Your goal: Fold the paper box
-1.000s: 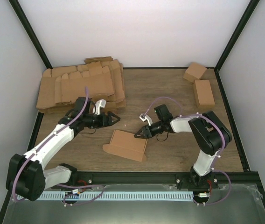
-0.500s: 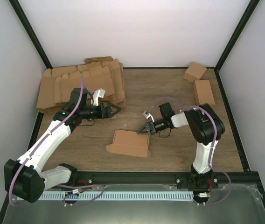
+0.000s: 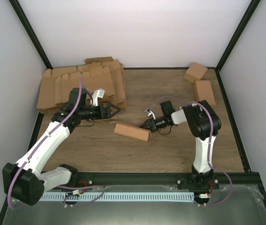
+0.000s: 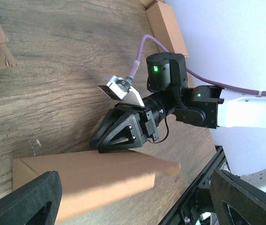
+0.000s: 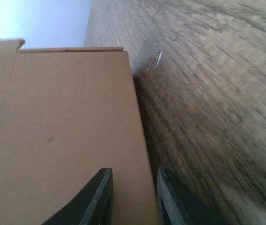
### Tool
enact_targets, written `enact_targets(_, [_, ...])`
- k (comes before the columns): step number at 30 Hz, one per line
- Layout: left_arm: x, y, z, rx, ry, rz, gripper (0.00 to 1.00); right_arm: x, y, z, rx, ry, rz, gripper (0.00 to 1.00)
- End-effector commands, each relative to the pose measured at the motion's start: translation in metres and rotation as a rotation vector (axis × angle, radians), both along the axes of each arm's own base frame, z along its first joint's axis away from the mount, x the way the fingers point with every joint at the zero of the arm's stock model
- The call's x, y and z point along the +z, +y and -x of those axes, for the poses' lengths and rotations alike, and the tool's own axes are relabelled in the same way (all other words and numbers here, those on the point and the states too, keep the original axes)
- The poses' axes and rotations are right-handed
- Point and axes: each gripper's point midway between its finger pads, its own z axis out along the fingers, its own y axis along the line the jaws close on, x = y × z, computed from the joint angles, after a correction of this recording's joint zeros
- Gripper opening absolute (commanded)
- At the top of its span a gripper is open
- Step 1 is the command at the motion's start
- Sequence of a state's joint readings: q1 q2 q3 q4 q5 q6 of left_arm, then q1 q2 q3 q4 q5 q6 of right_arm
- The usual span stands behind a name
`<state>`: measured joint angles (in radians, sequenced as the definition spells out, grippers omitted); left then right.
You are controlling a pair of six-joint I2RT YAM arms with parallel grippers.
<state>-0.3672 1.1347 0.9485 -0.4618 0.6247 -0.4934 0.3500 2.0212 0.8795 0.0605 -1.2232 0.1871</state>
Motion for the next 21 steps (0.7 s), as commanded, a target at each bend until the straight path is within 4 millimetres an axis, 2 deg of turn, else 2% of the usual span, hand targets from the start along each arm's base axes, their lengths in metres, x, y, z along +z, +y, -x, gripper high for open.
enact_targets(1, [0.03, 0.001, 0.0, -0.001, -0.07, 0.018, 0.9, -0.014, -0.002, -0.01, -0.024, 0.006, 0.051, 0.28])
enact_targets(5, [0.045, -0.001, 0.002, -0.017, -0.097, 0.039, 0.9, -0.017, -0.002, -0.011, -0.023, 0.008, 0.054, 0.28])
enact_targets(7, [0.046, -0.002, 0.005, -0.028, -0.093, 0.048, 0.9, -0.017, -0.001, -0.012, -0.024, 0.002, 0.054, 0.28])
enact_targets(14, [0.026, -0.004, 0.016, -0.056, -0.04, 0.06, 0.9, -0.015, 0.0, -0.018, -0.027, -0.009, 0.06, 0.28])
enact_targets(21, [0.004, -0.005, 0.037, -0.097, 0.037, 0.093, 0.89, -0.012, 0.001, -0.022, -0.026, -0.02, 0.062, 0.28])
